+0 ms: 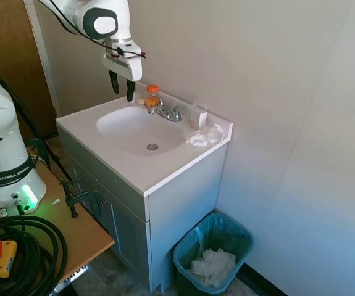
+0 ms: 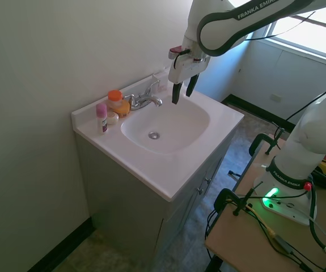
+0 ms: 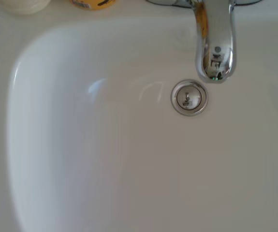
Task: Throw the tissue in the trash bin
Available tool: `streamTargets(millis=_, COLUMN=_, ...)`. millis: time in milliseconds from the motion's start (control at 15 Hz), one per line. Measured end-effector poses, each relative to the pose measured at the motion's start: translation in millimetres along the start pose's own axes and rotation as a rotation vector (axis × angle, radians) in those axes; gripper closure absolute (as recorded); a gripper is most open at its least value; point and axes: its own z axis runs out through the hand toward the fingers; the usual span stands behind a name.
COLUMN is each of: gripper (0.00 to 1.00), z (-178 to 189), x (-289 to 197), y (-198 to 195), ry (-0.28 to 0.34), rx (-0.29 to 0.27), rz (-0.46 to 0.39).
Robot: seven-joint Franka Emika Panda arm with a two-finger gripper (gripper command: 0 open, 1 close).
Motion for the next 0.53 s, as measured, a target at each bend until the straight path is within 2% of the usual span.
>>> streamTargets(millis=133, gripper=0.00, z=0, x=1, y=0, ry=0.012, rx=-0.001, rz=-0.003)
streamTargets(millis=267, gripper=0.00, z=-6, x=14, y=2, ry=0.065, rx=0.034, rz=0.026)
streamTargets(millis=533, gripper=0.00, z=-19, x=87, y=49, ry=0.189, rx=0.129, rz=0.199)
